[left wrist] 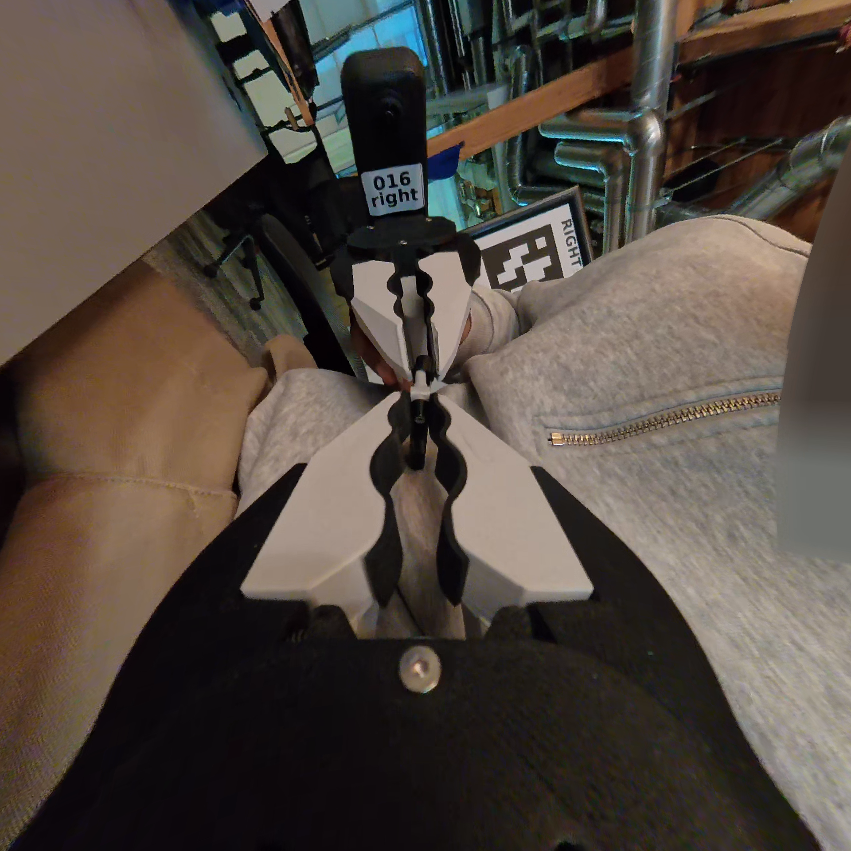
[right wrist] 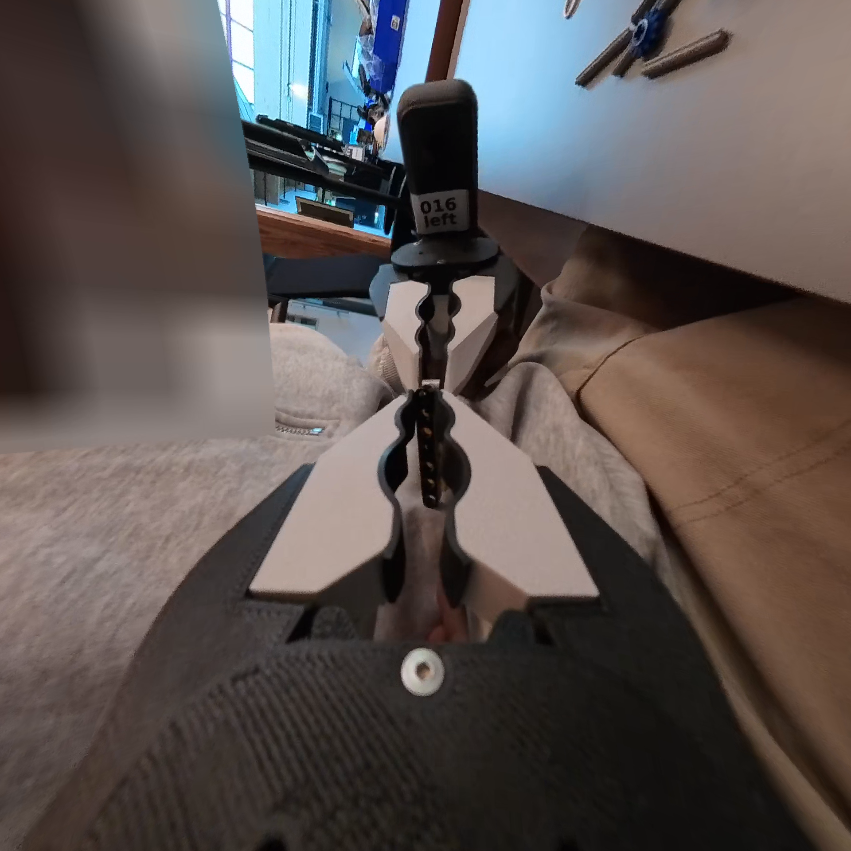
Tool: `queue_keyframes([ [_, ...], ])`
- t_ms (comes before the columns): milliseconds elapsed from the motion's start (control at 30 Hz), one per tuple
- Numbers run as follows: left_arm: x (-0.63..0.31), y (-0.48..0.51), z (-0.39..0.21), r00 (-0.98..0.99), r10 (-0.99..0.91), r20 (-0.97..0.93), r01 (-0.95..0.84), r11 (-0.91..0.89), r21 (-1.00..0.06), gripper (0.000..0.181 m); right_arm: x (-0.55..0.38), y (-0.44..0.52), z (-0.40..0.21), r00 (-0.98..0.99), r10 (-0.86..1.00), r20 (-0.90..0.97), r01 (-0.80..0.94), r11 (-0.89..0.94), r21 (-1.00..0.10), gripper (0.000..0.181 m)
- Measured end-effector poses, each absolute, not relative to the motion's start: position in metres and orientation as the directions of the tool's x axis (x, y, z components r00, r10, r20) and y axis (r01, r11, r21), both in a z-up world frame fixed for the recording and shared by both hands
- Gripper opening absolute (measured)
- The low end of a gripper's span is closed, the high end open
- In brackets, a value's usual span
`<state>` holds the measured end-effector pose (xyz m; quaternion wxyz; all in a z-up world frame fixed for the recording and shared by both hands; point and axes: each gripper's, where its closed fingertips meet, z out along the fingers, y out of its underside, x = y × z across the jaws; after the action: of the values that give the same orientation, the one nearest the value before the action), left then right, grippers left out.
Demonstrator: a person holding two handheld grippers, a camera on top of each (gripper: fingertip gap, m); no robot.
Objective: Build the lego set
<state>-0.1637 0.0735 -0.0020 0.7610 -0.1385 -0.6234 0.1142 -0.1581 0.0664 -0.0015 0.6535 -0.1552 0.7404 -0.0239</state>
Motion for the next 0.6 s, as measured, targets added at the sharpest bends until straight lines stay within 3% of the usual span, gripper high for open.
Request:
queue_keyframes([
  [333,-0.172,0.082,-0.009,0.176,0.368,0.913,0.011,0.927,-0.376,0.002,-0.164,0.075,-0.009,-0.177,-0.252,-0.951,-0.329,0.926,-0.185,0.005],
  [500,-0.173,0.088,0.0,0.217,0.428,0.877,-0.005,0.899,-0.438,0.002,-0.162,0.079,0.0,-0.07,-0.109,-0.992,-0.299,0.95,-0.083,0.005],
  [600,-0.174,0.087,-0.001,0.215,0.431,0.877,0.001,0.897,-0.441,0.002,-0.161,0.074,0.0,-0.058,-0.122,-0.991,-0.273,0.957,-0.102,0.005],
])
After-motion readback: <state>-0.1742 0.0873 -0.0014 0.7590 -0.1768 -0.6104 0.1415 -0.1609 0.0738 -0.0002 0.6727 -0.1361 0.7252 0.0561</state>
